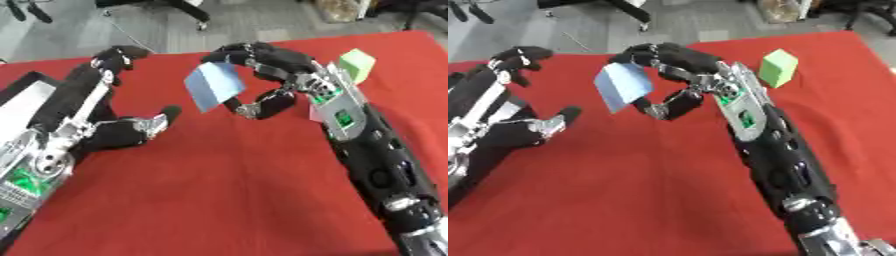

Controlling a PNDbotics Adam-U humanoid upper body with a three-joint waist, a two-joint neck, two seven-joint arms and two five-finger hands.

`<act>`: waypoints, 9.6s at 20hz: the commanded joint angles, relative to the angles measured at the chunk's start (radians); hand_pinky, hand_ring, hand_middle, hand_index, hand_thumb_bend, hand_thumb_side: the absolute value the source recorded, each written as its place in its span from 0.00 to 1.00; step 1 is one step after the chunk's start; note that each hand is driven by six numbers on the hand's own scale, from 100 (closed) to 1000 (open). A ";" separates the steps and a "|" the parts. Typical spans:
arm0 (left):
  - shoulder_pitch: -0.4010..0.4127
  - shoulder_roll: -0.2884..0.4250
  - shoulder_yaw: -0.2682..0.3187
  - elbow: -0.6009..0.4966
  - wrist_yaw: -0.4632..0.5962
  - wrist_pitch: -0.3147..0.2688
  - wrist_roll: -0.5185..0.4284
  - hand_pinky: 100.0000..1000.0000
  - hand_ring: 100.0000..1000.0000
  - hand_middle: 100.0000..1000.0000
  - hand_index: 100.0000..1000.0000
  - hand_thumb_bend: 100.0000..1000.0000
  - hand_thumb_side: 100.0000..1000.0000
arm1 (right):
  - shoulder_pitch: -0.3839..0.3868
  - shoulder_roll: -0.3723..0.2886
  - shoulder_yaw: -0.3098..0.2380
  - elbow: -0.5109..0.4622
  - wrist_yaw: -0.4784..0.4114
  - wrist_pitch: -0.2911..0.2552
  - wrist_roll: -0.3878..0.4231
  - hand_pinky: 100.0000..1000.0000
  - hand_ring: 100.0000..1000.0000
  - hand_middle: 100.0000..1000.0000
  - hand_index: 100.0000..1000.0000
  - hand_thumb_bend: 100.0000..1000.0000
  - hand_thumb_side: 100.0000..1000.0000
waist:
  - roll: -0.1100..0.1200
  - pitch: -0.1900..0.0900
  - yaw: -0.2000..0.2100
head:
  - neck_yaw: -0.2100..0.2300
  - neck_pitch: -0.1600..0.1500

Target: Pick up the objects with one hand, pass them to the other hand, and then place them into the box on the other side of the table.

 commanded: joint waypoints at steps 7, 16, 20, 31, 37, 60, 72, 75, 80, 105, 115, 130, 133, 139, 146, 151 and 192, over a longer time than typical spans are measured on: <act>-0.069 0.029 -0.020 -0.003 -0.020 0.129 -0.143 0.67 0.80 0.85 0.92 0.42 0.66 | -0.032 0.000 0.002 -0.025 0.002 -0.008 -0.001 0.89 0.77 0.30 0.25 0.00 0.00 | 0.004 -0.002 -0.014 | -0.021 -0.001; -0.092 0.032 -0.048 0.011 0.012 0.150 -0.176 0.68 0.80 0.85 0.92 0.42 0.68 | -0.051 0.007 0.037 -0.050 0.059 -0.058 0.031 0.86 0.75 0.30 0.27 0.00 0.00 | 0.002 0.004 -0.022 | -0.010 -0.001; -0.096 0.031 -0.053 0.001 0.004 0.150 -0.186 0.68 0.80 0.85 0.92 0.42 0.68 | -0.057 0.024 0.056 -0.063 0.086 -0.087 0.045 0.85 0.75 0.30 0.28 0.00 0.00 | 0.004 0.004 -0.019 | -0.004 -0.001; -0.084 0.034 -0.060 -0.019 -0.018 0.126 -0.191 0.69 0.80 0.85 0.92 0.42 0.67 | -0.056 0.031 0.060 -0.111 0.108 -0.109 0.070 0.82 0.73 0.30 0.29 0.00 0.00 | 0.008 0.004 -0.012 | -0.008 -0.001; -0.067 0.036 -0.059 -0.019 -0.015 0.110 -0.172 0.69 0.80 0.85 0.92 0.41 0.66 | -0.016 0.008 0.006 -0.256 0.097 -0.065 0.035 0.74 0.68 0.29 0.29 0.00 0.00 | 0.012 0.006 -0.007 | -0.005 -0.001; -0.062 0.025 -0.078 -0.019 -0.119 0.093 0.005 0.69 0.80 0.85 0.92 0.39 0.55 | 0.011 0.013 0.007 -0.305 0.014 0.004 -0.010 0.75 0.64 0.29 0.27 0.00 0.00 | 0.011 0.009 -0.009 | -0.014 -0.001; -0.031 0.013 -0.081 -0.019 -0.104 0.082 0.092 0.67 0.80 0.85 0.92 0.41 0.56 | 0.016 0.012 0.006 -0.280 -0.016 0.007 0.014 0.77 0.64 0.29 0.27 0.00 0.00 | 0.013 0.011 -0.011 | -0.026 -0.001; -0.018 0.007 -0.079 -0.019 -0.084 0.095 0.137 0.66 0.80 0.85 0.92 0.41 0.57 | 0.016 0.012 0.006 -0.279 -0.018 0.006 0.021 0.76 0.64 0.29 0.27 0.00 0.00 | 0.013 0.011 -0.010 | -0.029 -0.001; -0.013 -0.002 -0.073 -0.019 -0.034 0.102 0.216 0.64 0.80 0.86 0.91 0.40 0.56 | 0.017 0.013 0.008 -0.275 -0.021 0.006 0.027 0.77 0.65 0.29 0.27 0.00 0.00 | 0.011 0.011 -0.008 | -0.036 -0.001; -0.030 -0.015 -0.146 -0.019 -0.106 -0.132 0.205 0.72 0.82 0.87 0.94 0.57 0.50 | 0.012 0.021 0.013 -0.269 -0.028 -0.001 0.047 0.75 0.65 0.29 0.26 0.00 0.00 | 0.009 0.011 -0.009 | -0.042 -0.001; -0.055 -0.026 -0.131 -0.019 -0.168 -0.087 0.255 0.70 0.81 0.86 0.93 0.52 0.43 | 0.014 0.020 0.014 -0.273 -0.031 0.000 0.049 0.75 0.64 0.29 0.27 0.00 0.00 | 0.010 0.011 -0.010 | -0.044 -0.001; -0.096 -0.050 -0.135 -0.019 -0.219 -0.038 0.296 0.70 0.81 0.86 0.91 0.48 0.36 | 0.017 0.013 0.015 -0.283 -0.046 0.010 0.058 0.73 0.63 0.29 0.27 0.00 0.00 | 0.003 0.010 -0.007 | -0.045 -0.001; -0.103 -0.054 -0.139 -0.019 -0.231 -0.045 0.291 0.70 0.81 0.86 0.91 0.48 0.34 | 0.017 0.013 0.015 -0.285 -0.048 0.011 0.060 0.73 0.63 0.29 0.27 0.00 0.00 | 0.002 0.010 -0.008 | -0.044 -0.001; -0.111 -0.060 -0.149 -0.019 -0.255 -0.047 0.272 0.70 0.81 0.86 0.91 0.49 0.33 | 0.016 0.013 0.015 -0.287 -0.053 0.013 0.066 0.72 0.63 0.29 0.27 0.00 0.00 | 0.002 0.010 -0.011 | -0.043 -0.001; -0.114 -0.064 -0.158 -0.019 -0.293 -0.040 0.248 0.72 0.82 0.86 0.92 0.52 0.31 | 0.014 0.013 0.015 -0.288 -0.059 0.014 0.073 0.72 0.63 0.29 0.28 0.00 0.00 | 0.003 0.010 -0.014 | -0.044 -0.001; -0.114 -0.073 -0.157 -0.019 -0.300 -0.016 0.264 0.70 0.82 0.87 0.93 0.52 0.32 | 0.014 0.013 0.015 -0.288 -0.063 0.015 0.077 0.72 0.63 0.29 0.28 0.00 0.00 | 0.003 0.010 -0.014 | -0.045 -0.001; -0.046 -0.134 -0.143 -0.019 -0.106 -0.007 0.623 0.64 0.81 0.86 0.92 0.44 0.30 | 0.016 0.017 0.013 -0.278 -0.106 0.029 0.123 0.71 0.63 0.32 0.27 0.00 0.00 | -0.003 0.011 -0.006 | -0.059 -0.001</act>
